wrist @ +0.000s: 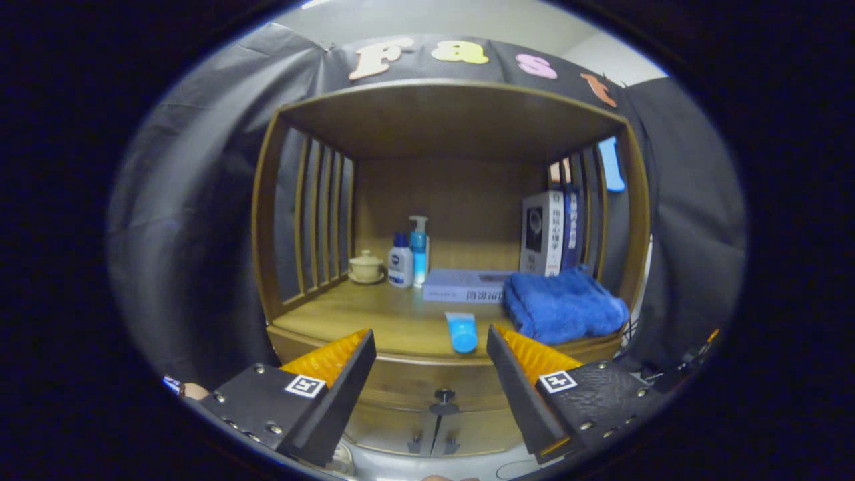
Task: Pull open the drawer, take out the items inside it, and place them on the countertop above the cabinet.
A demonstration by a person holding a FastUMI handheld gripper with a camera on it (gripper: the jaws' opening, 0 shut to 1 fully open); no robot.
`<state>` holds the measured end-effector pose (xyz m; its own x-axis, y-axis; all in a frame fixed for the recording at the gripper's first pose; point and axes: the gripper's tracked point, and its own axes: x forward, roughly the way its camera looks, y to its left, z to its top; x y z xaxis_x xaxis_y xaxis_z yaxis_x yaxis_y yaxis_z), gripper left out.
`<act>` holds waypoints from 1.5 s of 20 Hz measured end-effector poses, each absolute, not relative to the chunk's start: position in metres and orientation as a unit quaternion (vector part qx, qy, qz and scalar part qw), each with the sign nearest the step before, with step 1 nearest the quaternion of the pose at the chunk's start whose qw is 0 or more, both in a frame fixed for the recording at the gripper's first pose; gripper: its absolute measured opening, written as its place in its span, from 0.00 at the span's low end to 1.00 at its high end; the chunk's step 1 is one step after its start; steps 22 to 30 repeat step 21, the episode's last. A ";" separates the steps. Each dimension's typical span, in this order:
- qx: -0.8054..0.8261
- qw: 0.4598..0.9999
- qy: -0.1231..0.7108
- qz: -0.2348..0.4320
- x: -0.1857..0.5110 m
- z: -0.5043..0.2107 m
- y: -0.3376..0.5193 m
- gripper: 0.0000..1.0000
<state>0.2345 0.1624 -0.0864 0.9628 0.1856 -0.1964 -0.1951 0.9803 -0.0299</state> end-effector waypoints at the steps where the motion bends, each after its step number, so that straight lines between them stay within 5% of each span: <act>1: -0.028 0.992 0.078 0.100 0.230 -0.066 0.161 1.00; 11: -0.066 0.993 -0.067 0.070 0.194 0.084 0.057 0.99; 20: -0.061 0.992 -0.112 0.017 0.173 0.092 -0.061 0.99; 30: -0.054 0.991 -0.119 0.021 0.173 0.089 -0.067 0.99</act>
